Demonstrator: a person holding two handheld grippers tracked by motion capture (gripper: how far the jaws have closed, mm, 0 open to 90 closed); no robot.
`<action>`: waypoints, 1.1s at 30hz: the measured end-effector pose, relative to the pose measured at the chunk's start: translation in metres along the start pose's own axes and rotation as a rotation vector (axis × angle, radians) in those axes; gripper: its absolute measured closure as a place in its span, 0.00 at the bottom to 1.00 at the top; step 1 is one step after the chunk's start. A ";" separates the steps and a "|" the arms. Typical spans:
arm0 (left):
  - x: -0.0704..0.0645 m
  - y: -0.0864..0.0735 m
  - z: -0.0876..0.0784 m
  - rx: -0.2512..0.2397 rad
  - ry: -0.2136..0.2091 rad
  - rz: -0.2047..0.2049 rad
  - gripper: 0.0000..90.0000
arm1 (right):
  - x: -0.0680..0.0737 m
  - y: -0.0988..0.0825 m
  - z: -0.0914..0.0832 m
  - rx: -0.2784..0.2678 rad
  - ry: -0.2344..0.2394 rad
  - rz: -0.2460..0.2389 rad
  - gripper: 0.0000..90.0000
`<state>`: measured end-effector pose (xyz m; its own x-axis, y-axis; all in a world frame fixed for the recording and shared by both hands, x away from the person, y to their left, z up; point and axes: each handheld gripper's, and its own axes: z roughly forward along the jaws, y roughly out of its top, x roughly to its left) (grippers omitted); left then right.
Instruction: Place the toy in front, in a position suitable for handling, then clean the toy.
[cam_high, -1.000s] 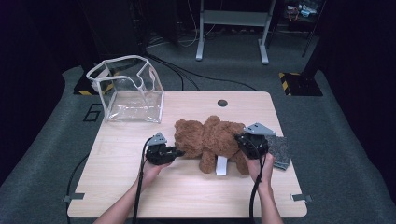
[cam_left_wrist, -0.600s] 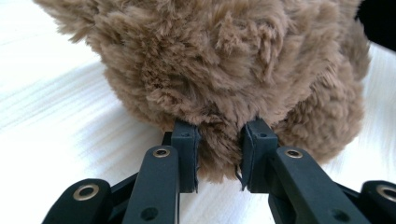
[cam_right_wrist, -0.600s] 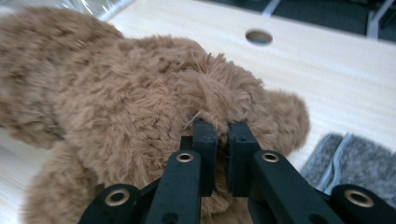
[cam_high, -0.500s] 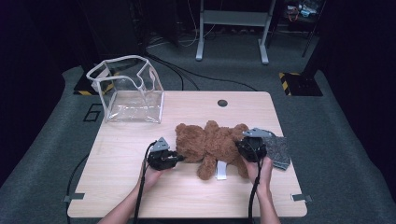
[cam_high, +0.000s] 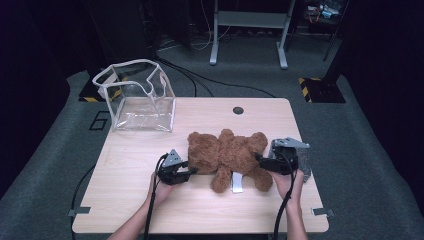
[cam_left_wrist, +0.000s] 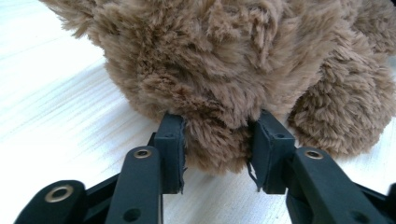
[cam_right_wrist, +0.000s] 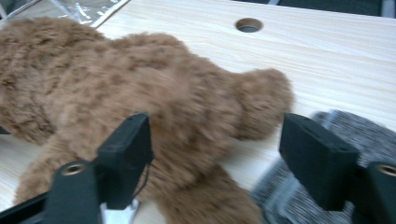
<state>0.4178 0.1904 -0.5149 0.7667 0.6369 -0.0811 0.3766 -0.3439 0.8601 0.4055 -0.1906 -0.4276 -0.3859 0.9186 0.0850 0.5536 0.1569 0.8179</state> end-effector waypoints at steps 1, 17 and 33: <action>0.000 -0.001 0.000 0.000 -0.003 -0.003 0.70 | -0.005 -0.002 -0.003 -0.003 -0.007 0.012 0.23; 0.001 -0.009 0.000 -0.025 -0.020 -0.007 0.74 | -0.070 -0.038 0.030 0.218 -0.251 0.119 0.19; -0.002 -0.010 0.001 -0.022 -0.008 0.029 0.76 | -0.083 -0.049 0.054 0.321 -0.284 0.158 0.27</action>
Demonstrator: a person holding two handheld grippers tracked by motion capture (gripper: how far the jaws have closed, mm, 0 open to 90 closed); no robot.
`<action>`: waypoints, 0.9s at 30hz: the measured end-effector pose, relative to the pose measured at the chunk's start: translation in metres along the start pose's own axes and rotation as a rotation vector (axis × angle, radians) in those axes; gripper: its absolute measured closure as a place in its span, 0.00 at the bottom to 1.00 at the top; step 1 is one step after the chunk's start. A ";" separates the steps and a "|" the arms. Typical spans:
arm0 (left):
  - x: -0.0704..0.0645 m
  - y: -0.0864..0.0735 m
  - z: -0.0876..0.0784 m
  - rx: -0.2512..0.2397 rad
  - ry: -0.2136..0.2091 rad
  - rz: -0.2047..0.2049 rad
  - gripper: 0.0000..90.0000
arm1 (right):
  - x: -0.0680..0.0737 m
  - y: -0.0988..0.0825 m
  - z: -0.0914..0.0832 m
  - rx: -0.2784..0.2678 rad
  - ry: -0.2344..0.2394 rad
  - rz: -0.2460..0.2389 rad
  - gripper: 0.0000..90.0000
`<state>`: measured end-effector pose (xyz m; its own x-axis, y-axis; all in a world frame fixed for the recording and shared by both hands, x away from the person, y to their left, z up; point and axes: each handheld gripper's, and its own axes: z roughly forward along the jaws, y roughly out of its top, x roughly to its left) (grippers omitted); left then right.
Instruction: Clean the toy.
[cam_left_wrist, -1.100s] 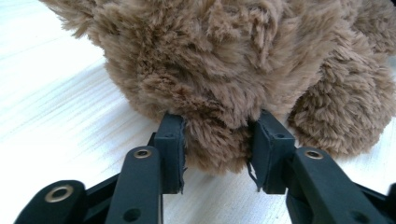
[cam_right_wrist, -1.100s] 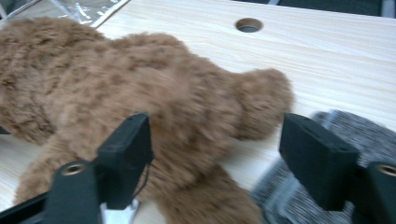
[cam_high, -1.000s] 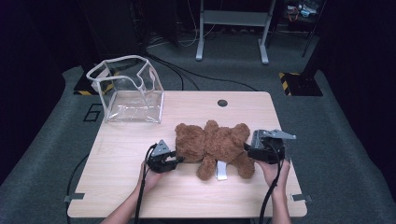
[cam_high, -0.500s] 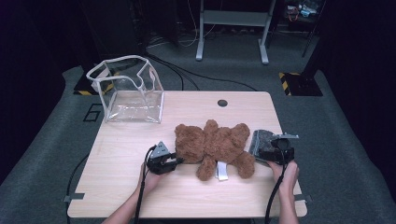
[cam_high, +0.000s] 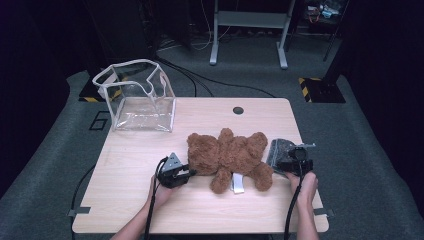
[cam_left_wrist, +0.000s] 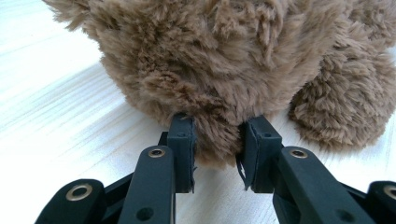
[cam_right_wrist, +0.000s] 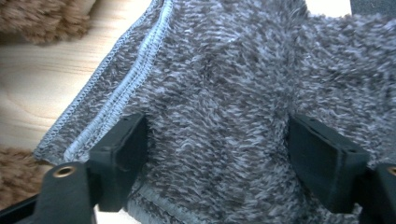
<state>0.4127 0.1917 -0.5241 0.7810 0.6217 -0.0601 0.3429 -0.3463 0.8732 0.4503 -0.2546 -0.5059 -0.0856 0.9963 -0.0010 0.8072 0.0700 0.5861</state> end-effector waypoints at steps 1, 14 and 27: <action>0.000 0.000 0.000 -0.002 -0.002 -0.005 0.76 | 0.000 -0.001 0.000 0.002 0.004 0.014 0.29; 0.002 -0.001 -0.001 -0.020 -0.013 -0.031 0.76 | 0.001 -0.011 -0.004 -0.088 0.032 0.002 0.74; 0.002 -0.001 -0.001 -0.023 0.003 -0.022 0.76 | -0.011 -0.009 -0.018 -0.139 0.089 0.041 0.83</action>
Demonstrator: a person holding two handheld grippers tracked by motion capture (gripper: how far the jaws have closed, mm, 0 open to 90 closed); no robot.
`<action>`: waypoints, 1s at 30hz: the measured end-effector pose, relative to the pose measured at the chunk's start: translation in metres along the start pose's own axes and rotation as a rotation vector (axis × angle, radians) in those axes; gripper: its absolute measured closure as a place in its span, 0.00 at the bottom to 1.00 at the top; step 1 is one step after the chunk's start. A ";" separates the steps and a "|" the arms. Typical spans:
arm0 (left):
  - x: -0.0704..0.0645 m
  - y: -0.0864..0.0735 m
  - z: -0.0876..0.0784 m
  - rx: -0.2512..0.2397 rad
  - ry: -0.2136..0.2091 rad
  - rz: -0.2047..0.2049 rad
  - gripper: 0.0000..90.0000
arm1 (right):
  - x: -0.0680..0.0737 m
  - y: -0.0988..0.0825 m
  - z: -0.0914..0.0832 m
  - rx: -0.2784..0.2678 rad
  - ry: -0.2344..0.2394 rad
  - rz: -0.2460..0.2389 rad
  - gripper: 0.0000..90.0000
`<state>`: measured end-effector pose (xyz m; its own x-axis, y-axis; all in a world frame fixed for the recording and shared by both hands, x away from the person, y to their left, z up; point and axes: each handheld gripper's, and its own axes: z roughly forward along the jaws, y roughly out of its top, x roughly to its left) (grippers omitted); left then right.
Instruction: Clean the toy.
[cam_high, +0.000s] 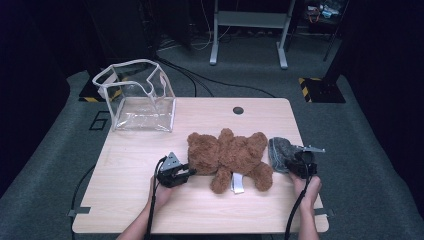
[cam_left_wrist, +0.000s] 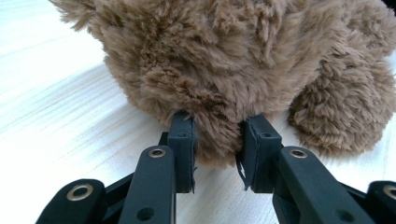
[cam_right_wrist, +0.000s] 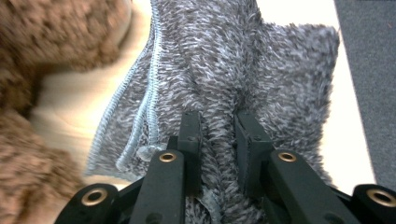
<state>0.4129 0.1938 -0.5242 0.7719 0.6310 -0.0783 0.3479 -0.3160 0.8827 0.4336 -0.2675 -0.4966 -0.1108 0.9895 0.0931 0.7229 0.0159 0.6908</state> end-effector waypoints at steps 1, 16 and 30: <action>0.000 0.000 0.000 -0.001 0.003 0.003 0.76 | 0.000 0.001 -0.002 -0.002 0.002 0.004 0.83; 0.000 0.000 0.000 -0.003 0.003 0.006 0.76 | 0.010 0.031 -0.033 -0.087 0.034 -0.032 0.83; 0.001 0.000 -0.001 -0.004 -0.004 0.001 0.76 | 0.039 0.066 -0.047 -0.125 0.094 -0.085 0.82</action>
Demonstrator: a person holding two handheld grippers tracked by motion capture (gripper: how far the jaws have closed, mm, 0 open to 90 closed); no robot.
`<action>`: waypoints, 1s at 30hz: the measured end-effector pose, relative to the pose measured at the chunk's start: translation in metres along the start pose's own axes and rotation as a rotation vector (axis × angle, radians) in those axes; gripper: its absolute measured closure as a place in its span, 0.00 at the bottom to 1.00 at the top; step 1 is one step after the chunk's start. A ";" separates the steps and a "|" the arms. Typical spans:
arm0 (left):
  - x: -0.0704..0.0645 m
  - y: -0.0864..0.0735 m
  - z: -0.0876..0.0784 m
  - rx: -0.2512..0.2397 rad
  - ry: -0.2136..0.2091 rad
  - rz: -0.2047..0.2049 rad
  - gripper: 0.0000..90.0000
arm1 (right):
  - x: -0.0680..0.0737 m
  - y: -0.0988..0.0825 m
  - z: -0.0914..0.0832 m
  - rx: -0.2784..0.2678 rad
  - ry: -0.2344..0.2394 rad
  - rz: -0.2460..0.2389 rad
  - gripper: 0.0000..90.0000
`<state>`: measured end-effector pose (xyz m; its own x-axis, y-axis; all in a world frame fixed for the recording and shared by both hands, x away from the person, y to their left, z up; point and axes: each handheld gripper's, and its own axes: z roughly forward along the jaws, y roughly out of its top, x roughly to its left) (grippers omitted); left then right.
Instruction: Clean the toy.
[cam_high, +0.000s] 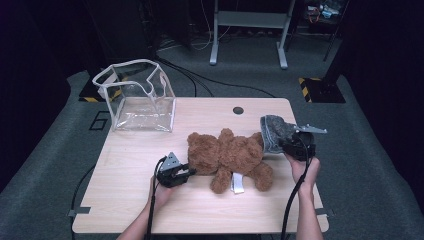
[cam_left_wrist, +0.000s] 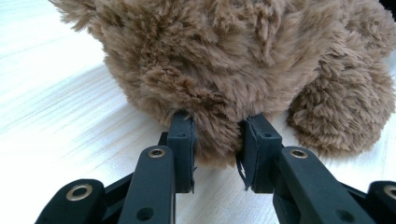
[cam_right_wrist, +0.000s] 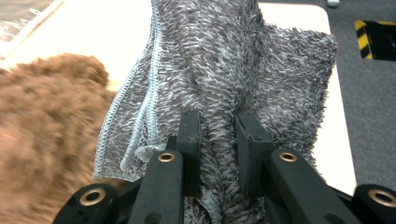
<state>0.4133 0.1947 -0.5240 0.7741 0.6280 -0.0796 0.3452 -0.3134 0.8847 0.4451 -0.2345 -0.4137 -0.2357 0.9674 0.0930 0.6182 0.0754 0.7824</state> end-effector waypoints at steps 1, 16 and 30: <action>0.000 0.000 0.000 0.000 0.001 0.004 0.76 | 0.002 0.003 -0.001 -0.002 0.011 -0.006 0.82; -0.001 0.000 0.000 -0.007 0.007 -0.002 0.76 | 0.051 0.032 -0.007 -0.036 0.095 -0.109 0.82; 0.000 0.000 0.000 -0.001 0.001 0.000 0.76 | 0.098 0.041 -0.007 -0.052 0.249 -0.142 0.82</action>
<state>0.4126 0.1948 -0.5240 0.7738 0.6285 -0.0789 0.3443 -0.3127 0.8853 0.4418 -0.1380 -0.3683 -0.4983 0.8581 0.1235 0.5280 0.1874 0.8283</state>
